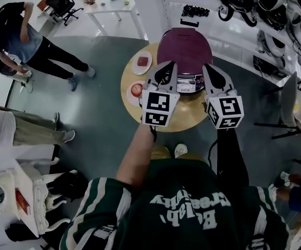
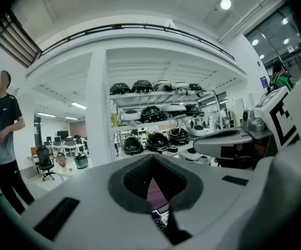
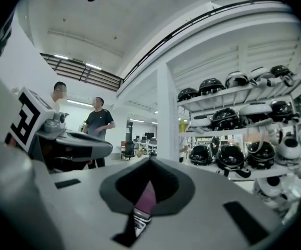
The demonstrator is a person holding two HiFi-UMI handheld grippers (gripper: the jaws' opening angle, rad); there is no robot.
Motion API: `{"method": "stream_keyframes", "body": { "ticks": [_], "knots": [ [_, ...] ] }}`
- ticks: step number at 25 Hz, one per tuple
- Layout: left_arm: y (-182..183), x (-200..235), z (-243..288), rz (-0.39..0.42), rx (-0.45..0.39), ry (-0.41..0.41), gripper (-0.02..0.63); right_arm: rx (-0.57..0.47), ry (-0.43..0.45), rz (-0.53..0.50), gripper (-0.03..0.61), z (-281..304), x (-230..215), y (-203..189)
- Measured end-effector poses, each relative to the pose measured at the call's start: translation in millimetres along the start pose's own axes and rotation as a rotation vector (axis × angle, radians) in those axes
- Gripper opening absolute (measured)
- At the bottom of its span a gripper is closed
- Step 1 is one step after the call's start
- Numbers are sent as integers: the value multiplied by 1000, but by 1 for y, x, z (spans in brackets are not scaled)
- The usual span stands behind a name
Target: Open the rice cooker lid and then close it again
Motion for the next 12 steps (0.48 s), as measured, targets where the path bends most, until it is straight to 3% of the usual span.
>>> {"method": "stream_keyframes", "body": {
  "ticks": [4,12],
  "knots": [
    [-13,2,12,-22,28,1,-2,86,80,-16,3,17,8,-18],
    [-63,-2,39,-77,163,-36,-2,307,123,-46,3,45,8,-72]
  ]
}}
Point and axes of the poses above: the fingertips, and each gripper's own axes: z forward along the fingers, x to its left, y out of its top, the point moved 5 cm from there along -z, backward along the fingers, and after that the axes turned 8 degrees about -y, right-handed, at the moved point
